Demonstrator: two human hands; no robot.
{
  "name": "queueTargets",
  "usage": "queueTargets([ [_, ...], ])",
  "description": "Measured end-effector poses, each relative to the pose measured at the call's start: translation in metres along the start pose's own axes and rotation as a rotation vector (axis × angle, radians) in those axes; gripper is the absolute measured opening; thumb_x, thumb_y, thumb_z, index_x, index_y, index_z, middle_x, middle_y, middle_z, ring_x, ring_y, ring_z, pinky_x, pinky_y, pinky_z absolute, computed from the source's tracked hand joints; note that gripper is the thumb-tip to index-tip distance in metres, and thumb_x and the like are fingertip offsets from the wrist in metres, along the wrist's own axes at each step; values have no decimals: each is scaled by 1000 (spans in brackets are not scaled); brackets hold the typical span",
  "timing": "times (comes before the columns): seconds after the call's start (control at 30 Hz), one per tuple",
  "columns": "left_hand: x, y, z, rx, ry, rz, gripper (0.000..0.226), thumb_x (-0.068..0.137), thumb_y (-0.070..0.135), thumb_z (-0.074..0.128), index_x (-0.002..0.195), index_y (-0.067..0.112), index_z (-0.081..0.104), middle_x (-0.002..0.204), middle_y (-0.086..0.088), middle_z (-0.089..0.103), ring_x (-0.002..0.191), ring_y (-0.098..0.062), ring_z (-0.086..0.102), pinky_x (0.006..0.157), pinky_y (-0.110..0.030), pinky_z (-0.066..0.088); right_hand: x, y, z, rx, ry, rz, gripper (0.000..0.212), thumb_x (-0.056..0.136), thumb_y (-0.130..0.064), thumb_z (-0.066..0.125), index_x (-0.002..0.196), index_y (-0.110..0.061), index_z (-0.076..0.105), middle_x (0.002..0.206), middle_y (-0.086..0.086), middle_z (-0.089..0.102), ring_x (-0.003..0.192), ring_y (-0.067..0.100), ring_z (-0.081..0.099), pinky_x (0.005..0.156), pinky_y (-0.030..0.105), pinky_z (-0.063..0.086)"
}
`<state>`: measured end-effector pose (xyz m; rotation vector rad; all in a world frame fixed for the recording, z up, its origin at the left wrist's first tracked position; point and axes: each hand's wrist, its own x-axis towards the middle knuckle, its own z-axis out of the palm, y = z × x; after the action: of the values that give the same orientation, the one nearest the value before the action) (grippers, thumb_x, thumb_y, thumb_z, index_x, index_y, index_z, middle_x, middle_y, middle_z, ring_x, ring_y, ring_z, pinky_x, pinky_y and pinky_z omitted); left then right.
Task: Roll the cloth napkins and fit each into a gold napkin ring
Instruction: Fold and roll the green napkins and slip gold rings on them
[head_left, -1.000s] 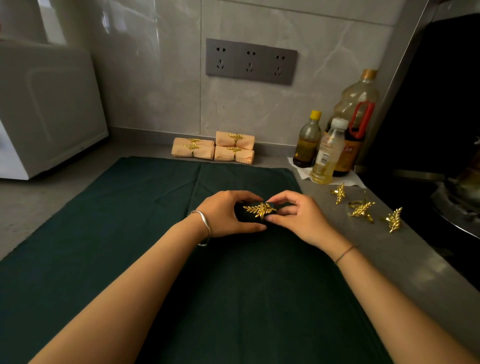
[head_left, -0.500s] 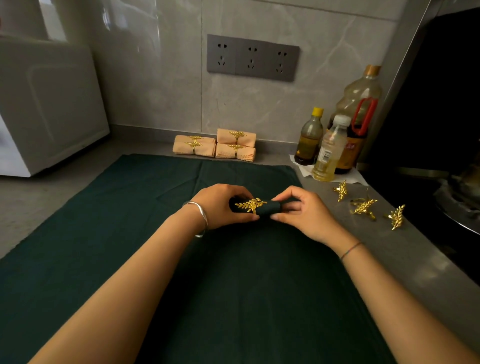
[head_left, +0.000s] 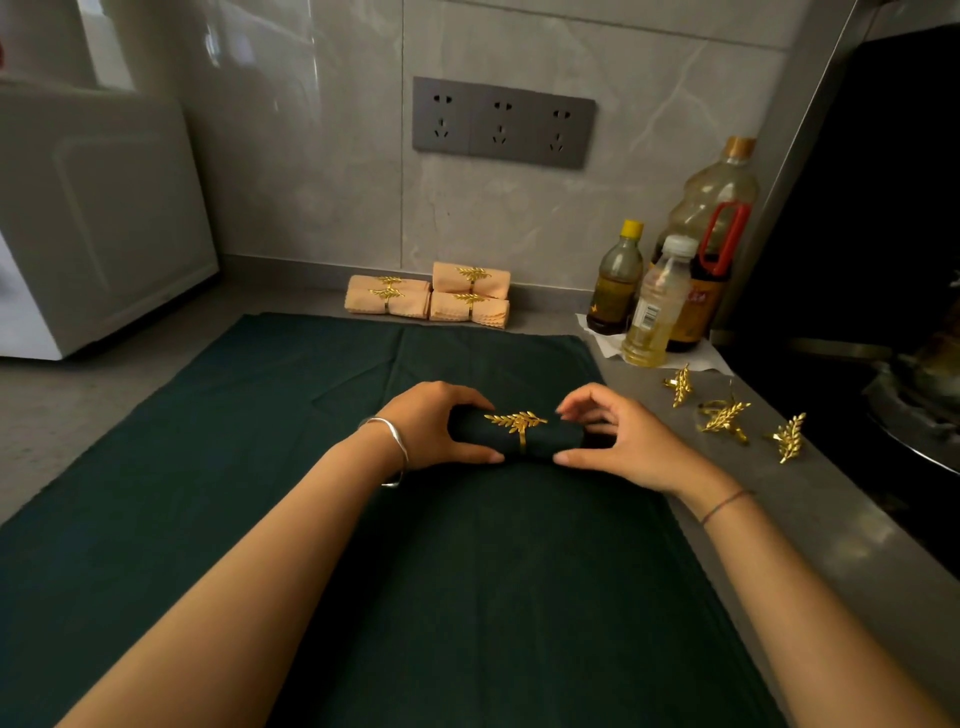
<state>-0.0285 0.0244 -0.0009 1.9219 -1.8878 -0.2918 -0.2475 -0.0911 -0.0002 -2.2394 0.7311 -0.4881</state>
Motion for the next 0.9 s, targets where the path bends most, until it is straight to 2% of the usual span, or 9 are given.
queueTargets([
  [0.1,1,0,2,0,22,7,57,74,48,71,123,25,57,114,4,62,100,-10,58,89,-26,50,5,-7,11,-70,18,-92,53,75,-30,76,122,-39,51,120,-16,55,112,-4,49,89,8,36],
  [0.17,1,0,3,-9,28,6,55,73,48,71,122,25,58,111,4,64,96,-9,59,87,-26,51,9,-11,17,-125,-4,-115,56,77,-32,75,126,-42,49,125,-18,53,115,-3,47,96,14,36],
  [0.27,3,0,5,0,36,10,54,73,50,71,120,25,59,107,4,65,92,-8,60,85,-28,52,15,-14,22,-196,-21,-125,48,77,-30,75,121,-37,57,122,-17,57,112,2,51,97,24,41],
  [0.43,4,0,6,18,47,17,50,77,46,69,120,23,59,106,3,66,89,-7,59,82,-25,53,17,-15,27,-197,50,-159,37,73,-31,77,105,-37,61,106,-20,59,101,0,54,90,25,46],
  [0.57,5,0,7,36,58,7,52,77,49,68,121,24,58,106,5,65,89,-8,59,82,-26,53,17,-11,30,-216,107,-183,37,73,-35,77,107,-36,62,109,-16,61,102,2,53,88,23,44],
  [0.7,4,-3,6,-38,42,1,52,74,46,72,120,26,58,108,6,63,93,-8,59,84,-27,52,19,-8,29,-191,62,-161,45,73,-35,77,114,-38,59,115,-17,59,107,2,52,92,22,43],
  [0.77,2,-7,3,-111,10,-21,54,72,41,76,121,27,56,108,8,60,94,-8,58,83,-22,51,18,-3,22,-181,40,-125,50,71,-36,78,116,-39,57,119,-16,58,111,2,52,97,23,42],
  [0.83,0,-12,0,-161,-20,-54,55,72,37,76,122,29,53,107,9,58,91,-7,57,79,-17,49,17,3,13,-190,33,-110,46,72,-32,78,113,-38,58,118,-16,58,112,4,52,99,27,42],
  [0.9,-2,-14,-2,-132,-7,-65,53,74,37,75,121,30,52,93,10,58,80,-3,55,69,-12,46,14,7,9,-175,22,-92,41,74,-27,77,110,-36,60,114,-17,58,111,5,53,99,27,42],
])
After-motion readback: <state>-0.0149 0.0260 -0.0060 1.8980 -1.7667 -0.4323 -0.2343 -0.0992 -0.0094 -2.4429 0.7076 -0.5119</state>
